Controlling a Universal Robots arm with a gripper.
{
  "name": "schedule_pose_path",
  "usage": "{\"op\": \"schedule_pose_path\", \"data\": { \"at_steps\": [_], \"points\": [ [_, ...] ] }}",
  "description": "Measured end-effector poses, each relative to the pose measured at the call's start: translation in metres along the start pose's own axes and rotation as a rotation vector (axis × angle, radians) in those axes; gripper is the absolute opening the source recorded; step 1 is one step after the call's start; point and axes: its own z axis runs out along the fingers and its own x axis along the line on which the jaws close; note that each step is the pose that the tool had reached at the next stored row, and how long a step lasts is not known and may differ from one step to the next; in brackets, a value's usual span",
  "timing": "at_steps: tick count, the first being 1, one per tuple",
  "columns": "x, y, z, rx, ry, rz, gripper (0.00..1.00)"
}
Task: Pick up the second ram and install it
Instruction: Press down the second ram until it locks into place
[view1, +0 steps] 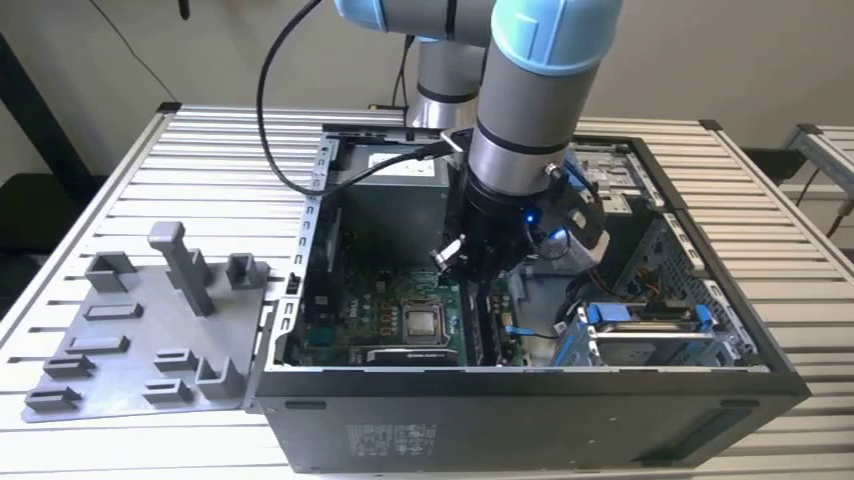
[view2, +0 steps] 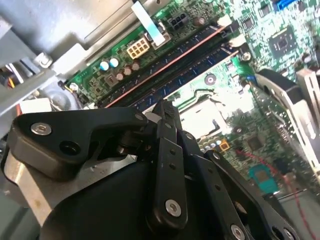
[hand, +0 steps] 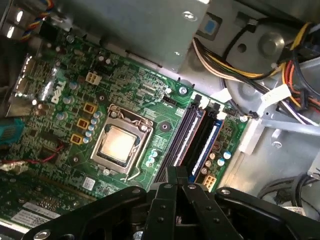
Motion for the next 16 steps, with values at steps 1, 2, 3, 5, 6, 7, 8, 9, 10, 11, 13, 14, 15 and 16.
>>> {"op": "schedule_pose_path", "data": {
  "at_steps": [1, 2, 3, 5, 6, 7, 8, 9, 10, 11, 13, 14, 15, 16],
  "points": [
    [0.0, 0.0, 0.0002, 0.0001, 0.0006, -0.019, 0.11],
    [0.0, 0.0, 0.0003, 0.0001, 0.0011, -0.037, 0.11],
    [0.0, 0.0, 0.0005, 0.0001, 0.0016, -0.055, 0.11],
    [0.0, 0.0, 0.0009, -0.0001, 0.0024, -0.091, 0.11],
    [0.0, 0.0, 0.0011, -0.0001, 0.0029, -0.109, 0.11],
    [0.0, 0.0, 0.0013, -0.0002, 0.0034, -0.128, 0.11],
    [0.0, 0.0, 0.0015, -0.0002, 0.0039, -0.145, 0.11],
    [0.0, 0.0, 0.0017, -0.0002, 0.0043, -0.163, 0.11],
    [0.0, 0.0, 0.0019, -0.0003, 0.0049, -0.183, 0.11],
    [0.0, -0.0001, 0.0022, -0.0003, 0.0053, -0.201, 0.11],
    [0.0, -0.0001, 0.0026, -0.0004, 0.0062, -0.237, 0.11],
    [0.0, -0.0001, 0.0027, -0.0004, 0.0068, -0.255, 0.11],
    [0.0, -0.0001, 0.0029, -0.0004, 0.0073, -0.273, 0.11],
    [0.0, -0.0001, 0.003, -0.0004, 0.0077, -0.291, 0.11]
  ]
}}
